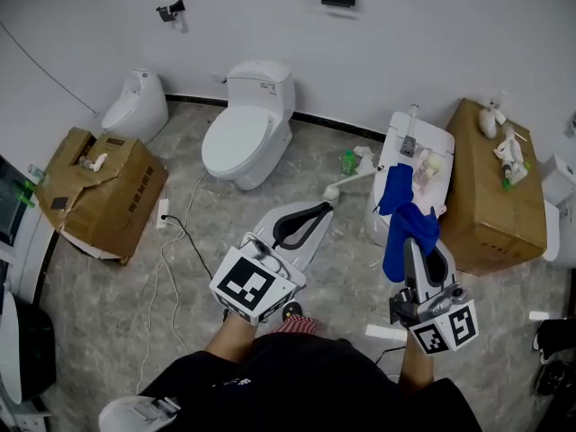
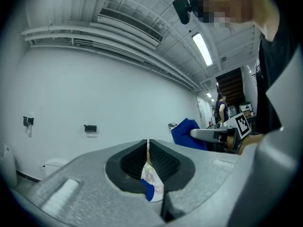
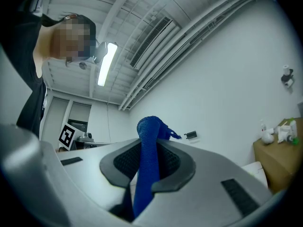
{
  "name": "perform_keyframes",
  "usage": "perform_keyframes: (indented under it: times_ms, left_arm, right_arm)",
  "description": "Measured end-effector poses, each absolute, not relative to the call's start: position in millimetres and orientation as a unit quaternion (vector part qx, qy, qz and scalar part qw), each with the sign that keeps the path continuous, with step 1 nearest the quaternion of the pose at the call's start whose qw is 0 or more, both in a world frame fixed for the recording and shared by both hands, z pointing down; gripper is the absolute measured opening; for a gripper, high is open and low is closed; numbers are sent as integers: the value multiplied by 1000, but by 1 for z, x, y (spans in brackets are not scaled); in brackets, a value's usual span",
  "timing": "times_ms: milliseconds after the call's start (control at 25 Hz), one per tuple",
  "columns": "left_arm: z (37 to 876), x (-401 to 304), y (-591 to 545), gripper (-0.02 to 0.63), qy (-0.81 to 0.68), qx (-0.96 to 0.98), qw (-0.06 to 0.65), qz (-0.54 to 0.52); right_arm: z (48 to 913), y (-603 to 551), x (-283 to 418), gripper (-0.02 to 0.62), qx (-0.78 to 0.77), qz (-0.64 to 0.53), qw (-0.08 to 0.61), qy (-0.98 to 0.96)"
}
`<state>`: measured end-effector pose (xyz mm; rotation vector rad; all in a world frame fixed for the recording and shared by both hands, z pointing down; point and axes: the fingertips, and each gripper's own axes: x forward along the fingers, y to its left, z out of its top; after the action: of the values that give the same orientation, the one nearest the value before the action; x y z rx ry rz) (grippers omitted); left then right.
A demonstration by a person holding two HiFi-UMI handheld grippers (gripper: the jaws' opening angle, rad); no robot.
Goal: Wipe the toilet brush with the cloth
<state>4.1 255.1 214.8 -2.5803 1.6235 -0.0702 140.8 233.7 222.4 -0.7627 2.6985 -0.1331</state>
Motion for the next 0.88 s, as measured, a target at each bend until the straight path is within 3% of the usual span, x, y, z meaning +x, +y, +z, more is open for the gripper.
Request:
perform_keyframes:
  times_ms: [880]
  left_arm:
    - [233, -67, 238, 8, 478, -878, 31, -12]
  right_arm:
    - [235, 232, 83, 64, -344, -39, 154, 926]
